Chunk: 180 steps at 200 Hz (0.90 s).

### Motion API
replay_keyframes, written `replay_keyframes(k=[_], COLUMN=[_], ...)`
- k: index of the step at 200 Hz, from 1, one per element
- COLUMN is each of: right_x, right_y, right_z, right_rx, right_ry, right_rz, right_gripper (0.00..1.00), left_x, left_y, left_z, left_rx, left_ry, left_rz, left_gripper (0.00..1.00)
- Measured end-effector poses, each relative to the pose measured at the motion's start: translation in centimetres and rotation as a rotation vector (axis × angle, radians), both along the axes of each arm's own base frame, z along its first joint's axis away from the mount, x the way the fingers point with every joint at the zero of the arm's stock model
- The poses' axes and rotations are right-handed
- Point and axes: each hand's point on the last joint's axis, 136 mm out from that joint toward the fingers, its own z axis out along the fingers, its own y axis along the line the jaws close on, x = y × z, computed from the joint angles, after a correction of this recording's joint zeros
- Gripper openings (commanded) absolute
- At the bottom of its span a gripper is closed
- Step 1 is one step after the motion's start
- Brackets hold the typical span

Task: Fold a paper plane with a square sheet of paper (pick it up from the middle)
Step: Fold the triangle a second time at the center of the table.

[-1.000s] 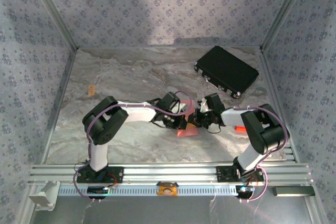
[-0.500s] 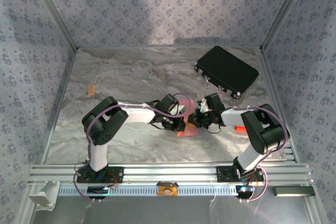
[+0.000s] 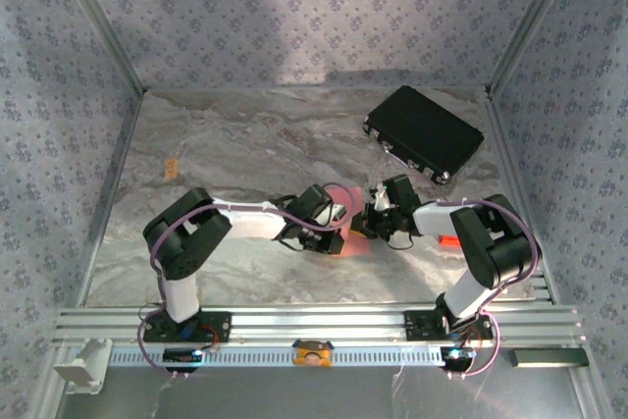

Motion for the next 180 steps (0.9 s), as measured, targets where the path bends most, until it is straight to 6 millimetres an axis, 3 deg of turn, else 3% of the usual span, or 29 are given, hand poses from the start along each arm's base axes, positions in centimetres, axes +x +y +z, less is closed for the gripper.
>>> replay_keyframes(k=[86,109,147,180], right_x=[0.1,0.1,0.1,0.1], right_y=[-0.1,-0.2,-0.2,-0.2], right_z=[0.0,0.0,0.0,0.0], right_rx=[-0.001,-0.001,-0.001,0.0], right_ry=[0.001,0.001,0.001,0.0], right_rz=[-0.004,-0.007,-0.007,-0.007], right_gripper=[0.0,0.0,0.0,0.0], left_x=[-2.0,-2.2,-0.4,2.5], left_y=[2.2,2.6,1.8,1.3], left_z=[0.0,1.0,4.7,4.5], left_rx=[0.068,0.062,-0.042,-0.059], left_ry=[0.017,0.009,-0.076,-0.078], left_rz=[-0.019,-0.017,0.017,0.069], left_gripper=[0.08,0.1,0.12,0.11])
